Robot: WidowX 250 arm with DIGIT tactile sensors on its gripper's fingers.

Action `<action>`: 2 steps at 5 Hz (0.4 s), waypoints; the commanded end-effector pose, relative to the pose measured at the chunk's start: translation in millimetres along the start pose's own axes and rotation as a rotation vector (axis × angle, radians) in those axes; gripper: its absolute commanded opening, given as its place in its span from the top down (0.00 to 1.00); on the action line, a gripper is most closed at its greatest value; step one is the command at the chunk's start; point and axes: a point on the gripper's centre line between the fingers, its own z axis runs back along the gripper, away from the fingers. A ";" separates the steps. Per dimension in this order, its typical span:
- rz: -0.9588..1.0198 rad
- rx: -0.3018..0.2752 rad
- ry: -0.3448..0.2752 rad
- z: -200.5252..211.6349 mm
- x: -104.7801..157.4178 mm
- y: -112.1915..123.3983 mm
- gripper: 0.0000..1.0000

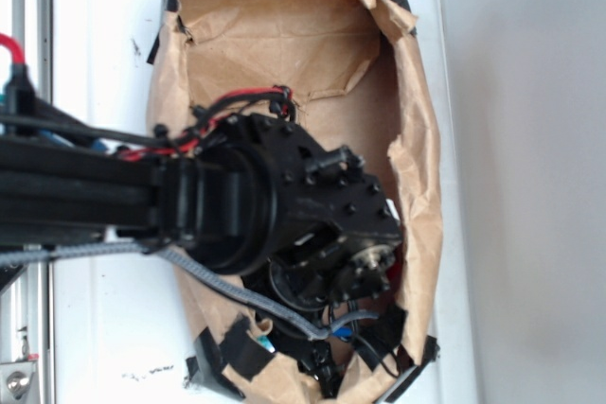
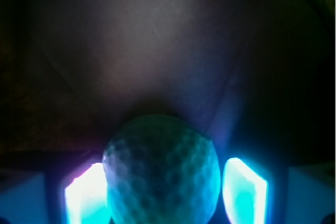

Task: Grab the green ball.

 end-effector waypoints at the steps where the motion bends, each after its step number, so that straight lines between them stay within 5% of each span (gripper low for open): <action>1: 0.032 -0.099 -0.207 53.9 14.0 9.8 1.00; 2: 0.080 -0.191 -0.383 93.6 6.6 26.4 1.00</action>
